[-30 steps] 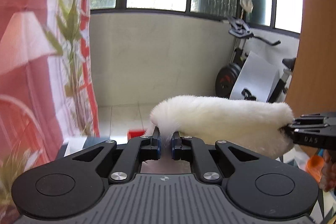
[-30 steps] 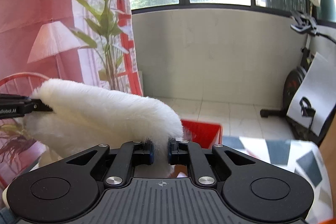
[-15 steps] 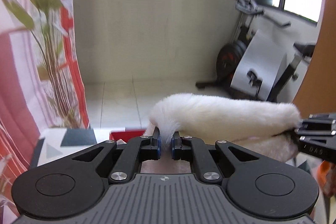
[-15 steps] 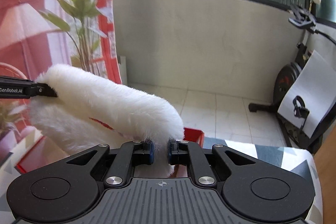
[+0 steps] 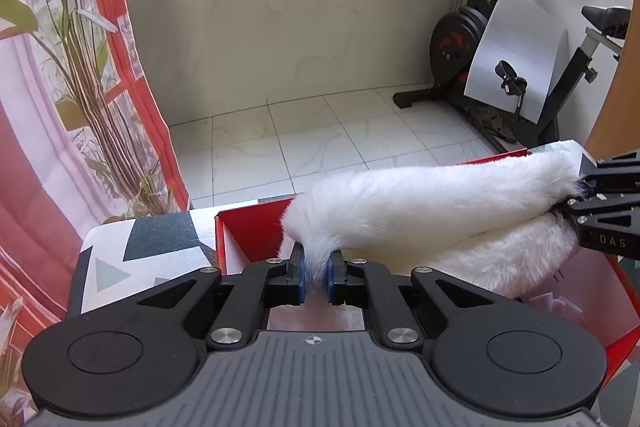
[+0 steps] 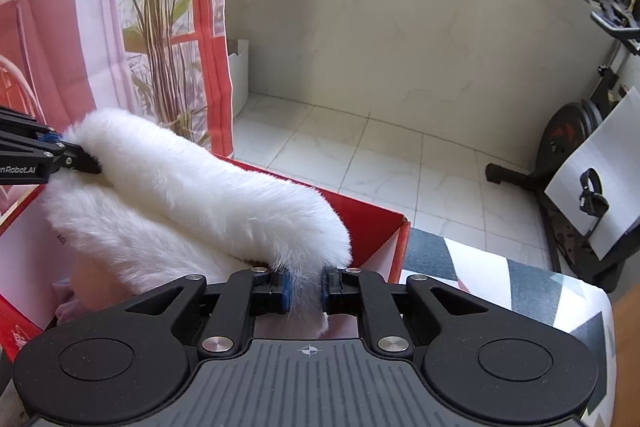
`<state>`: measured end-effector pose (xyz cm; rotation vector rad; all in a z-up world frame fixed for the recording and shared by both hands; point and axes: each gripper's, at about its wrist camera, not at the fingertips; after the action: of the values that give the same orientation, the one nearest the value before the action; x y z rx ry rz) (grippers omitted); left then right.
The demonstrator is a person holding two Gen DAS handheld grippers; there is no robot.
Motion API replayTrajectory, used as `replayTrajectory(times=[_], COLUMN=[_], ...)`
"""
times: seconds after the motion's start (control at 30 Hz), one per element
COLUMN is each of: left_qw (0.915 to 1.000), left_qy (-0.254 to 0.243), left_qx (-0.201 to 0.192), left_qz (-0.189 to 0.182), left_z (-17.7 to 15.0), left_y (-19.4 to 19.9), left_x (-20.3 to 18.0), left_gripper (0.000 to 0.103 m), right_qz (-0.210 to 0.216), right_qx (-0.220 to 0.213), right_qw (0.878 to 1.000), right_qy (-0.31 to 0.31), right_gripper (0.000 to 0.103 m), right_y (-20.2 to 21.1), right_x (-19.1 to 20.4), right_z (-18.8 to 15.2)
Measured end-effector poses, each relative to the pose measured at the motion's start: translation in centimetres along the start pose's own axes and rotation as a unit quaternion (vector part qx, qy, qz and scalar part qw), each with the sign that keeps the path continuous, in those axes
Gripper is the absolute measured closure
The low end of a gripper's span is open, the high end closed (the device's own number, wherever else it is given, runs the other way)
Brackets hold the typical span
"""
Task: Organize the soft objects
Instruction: 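Lower the fur piece into the red box and open both grippers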
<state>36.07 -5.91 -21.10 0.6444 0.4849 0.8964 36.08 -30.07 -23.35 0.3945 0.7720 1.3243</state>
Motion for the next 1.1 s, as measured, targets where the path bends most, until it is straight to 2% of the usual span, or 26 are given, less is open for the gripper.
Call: replayTrajectory(times=[0.1,0.17,0.43,0.7,0.73,0.77,0.83,0.93,1.0,1.03,1.07,1.1], left_qw=[0.9999,0.9998,0.9997,0.9996,0.9996,0.9995,0.9993,0.9986,0.9982,0.9978,0.9973,0.9966], left_qy=[-0.012,-0.019,-0.02,-0.014,-0.014,-0.013,-0.015,-0.021,-0.016,-0.012,-0.008,-0.005], left_qx=[0.005,0.007,0.004,-0.013,-0.015,-0.019,-0.028,-0.037,-0.048,-0.056,-0.065,-0.075], left_qz=[0.002,0.003,0.014,0.019,0.019,0.02,0.021,0.03,0.031,0.031,0.032,0.033], left_z=[0.2,0.2,0.3,-0.3,-0.5,-0.8,-1.4,-2.3,-3.0,-3.3,-3.6,-4.0], left_y=[-0.2,-0.4,0.3,2.7,3.2,3.7,4.6,6.1,7.3,8.0,8.8,9.7], left_x=[-0.1,-0.2,-0.1,-0.8,-1.0,-1.2,-1.5,-2.3,-2.6,-2.8,-2.9,-3.1], left_gripper=[0.089,0.083,0.083,0.082,0.076,0.065,0.051,0.035,0.02,0.009,0.002,0.001], right_qz=[-0.006,-0.008,-0.015,-0.013,-0.012,-0.009,-0.007,-0.007,-0.005,-0.004,-0.004,-0.003], right_qx=[0.006,0.01,0.019,0.002,-0.001,-0.004,-0.014,-0.029,-0.044,-0.052,-0.059,-0.065], right_qw=[1.0,1.0,1.0,1.0,1.0,1.0,0.999,0.999,0.998,0.997,0.996,0.996], right_qy=[0.006,0.009,0.003,-0.017,-0.022,-0.026,-0.034,-0.046,-0.053,-0.057,-0.061,-0.067], right_gripper=[0.084,0.082,0.079,0.077,0.075,0.072,0.066,0.054,0.039,0.035,0.028,0.019], right_y=[-0.7,-0.9,-0.9,1.9,2.4,2.9,4.0,5.7,7.1,7.8,8.5,9.3], right_x=[0.3,0.2,-0.3,-1.1,-1.2,-1.3,-1.3,-1.5,-1.5,-1.5,-1.6,-1.6], right_z=[0.3,0.2,0.1,-0.7,-0.8,-1.0,-1.4,-2.2,-2.7,-3.1,-3.4,-3.7])
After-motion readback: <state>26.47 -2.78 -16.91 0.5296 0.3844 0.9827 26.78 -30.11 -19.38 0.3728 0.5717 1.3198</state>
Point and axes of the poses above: each gripper's, at about its wrist camera, not at the fingertips, and y roughly against the way its jaws point, x to its left, z to its top, and after that the axes turned 15 degrees about -z, right-handed
